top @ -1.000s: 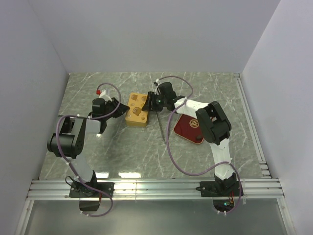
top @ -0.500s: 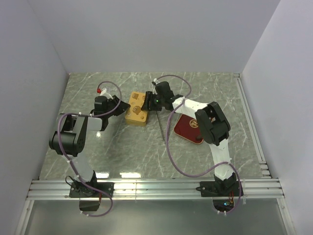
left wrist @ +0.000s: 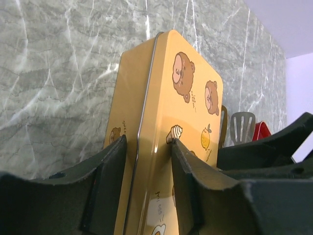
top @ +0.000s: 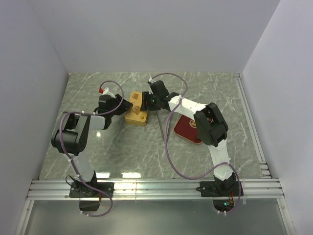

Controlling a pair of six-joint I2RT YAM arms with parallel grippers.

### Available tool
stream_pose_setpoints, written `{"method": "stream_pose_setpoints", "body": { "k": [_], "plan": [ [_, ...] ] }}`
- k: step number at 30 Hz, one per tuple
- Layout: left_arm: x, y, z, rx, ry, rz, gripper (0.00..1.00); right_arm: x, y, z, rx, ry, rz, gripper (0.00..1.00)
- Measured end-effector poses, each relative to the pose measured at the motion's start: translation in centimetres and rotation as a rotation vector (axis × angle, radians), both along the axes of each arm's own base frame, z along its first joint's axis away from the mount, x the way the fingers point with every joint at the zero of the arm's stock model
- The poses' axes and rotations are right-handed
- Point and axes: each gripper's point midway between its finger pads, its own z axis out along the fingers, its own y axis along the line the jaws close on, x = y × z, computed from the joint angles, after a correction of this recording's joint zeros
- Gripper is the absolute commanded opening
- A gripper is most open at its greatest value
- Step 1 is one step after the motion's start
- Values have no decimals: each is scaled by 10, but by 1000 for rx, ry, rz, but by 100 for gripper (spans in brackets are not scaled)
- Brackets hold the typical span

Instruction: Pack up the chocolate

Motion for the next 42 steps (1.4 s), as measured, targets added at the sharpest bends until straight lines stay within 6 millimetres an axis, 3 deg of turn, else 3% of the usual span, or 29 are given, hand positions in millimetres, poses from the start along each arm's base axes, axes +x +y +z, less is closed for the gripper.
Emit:
{"method": "stream_pose_setpoints", "body": {
  "k": [13,23,27,33,42],
  "plan": [
    [-6,1,-3,-17,17,25,54,-2,2,-2,-19,-17,10,68],
    [1,1,-1,-36,20,38,42,-3,2,-1,-17,-17,13,68],
    [7,2,1,-35,18,49,43,-3,2,0,-19,-18,11,69],
    [7,4,0,-29,28,57,53,-11,1,5,-25,-23,15,70],
    [-8,13,-1,38,67,59,70,-19,-13,31,-19,-64,-5,72]
  ]
}}
